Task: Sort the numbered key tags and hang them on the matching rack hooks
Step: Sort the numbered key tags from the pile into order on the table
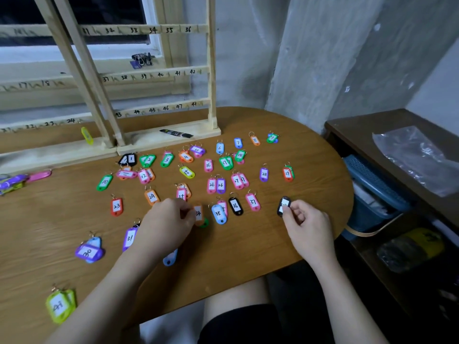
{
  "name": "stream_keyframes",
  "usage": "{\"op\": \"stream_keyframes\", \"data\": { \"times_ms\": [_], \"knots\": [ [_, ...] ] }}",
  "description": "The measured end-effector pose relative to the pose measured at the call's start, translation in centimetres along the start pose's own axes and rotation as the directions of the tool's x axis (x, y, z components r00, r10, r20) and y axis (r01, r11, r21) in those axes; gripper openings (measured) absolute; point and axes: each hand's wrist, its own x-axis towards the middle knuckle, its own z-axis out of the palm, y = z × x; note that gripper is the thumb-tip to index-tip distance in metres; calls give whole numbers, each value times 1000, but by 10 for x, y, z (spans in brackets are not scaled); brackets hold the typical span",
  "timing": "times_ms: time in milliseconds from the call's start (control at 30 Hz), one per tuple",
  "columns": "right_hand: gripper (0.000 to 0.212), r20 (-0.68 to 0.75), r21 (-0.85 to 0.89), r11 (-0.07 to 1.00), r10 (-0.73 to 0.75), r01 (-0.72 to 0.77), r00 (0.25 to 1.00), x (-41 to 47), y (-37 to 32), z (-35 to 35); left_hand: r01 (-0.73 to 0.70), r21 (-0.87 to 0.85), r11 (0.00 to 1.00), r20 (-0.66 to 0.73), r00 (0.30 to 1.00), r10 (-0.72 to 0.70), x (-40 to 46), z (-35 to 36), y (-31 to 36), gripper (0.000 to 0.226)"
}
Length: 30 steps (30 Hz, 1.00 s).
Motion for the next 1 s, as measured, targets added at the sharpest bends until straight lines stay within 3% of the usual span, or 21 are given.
{"op": "stream_keyframes", "data": {
  "times_ms": [300,433,600,1000],
  "knots": [
    [26,156,168,976,109,-135,982,8,-9,-9,-49,11,999,10,999,48,3,-1,-2,10],
    [27,243,114,980,133,-165,961,28,-23,-14,-119,-32,992,-59,991,117,7,-3,7,11],
    [22,262,61,986,133,-154,956,66,-36,-1,-218,-118,969,-25,976,216,17,-3,24,4],
    [24,322,-206,973,166,-102,932,117,-44,23,-223,-238,945,-32,975,221,27,2,28,9]
  ]
}}
